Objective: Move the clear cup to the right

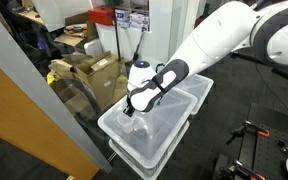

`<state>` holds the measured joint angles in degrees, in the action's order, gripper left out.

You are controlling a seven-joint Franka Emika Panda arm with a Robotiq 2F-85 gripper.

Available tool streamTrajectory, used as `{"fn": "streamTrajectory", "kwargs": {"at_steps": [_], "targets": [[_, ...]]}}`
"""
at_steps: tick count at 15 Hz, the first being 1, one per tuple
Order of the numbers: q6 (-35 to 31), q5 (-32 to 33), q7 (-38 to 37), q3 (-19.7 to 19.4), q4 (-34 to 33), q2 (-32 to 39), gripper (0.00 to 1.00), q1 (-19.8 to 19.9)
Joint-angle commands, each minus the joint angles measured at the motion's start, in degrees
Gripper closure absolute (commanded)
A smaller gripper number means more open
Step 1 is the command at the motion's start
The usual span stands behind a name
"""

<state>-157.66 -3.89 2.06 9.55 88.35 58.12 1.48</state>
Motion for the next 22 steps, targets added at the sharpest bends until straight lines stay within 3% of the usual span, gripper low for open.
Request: {"fn": "streamTrajectory", "kwargs": {"at_steps": [1, 15, 22], "targets": [[2.3, -0.8, -1.6, -1.4, 1.1, -3.7, 0.99, -1.3], [-0.7, -1.3, -8.3, -9.5, 7.8, -16.2, 0.99, 0.1], [-1.8, -5.4, -9.1, -9.6, 12.3, -18.5, 0.99, 3.5]]}}
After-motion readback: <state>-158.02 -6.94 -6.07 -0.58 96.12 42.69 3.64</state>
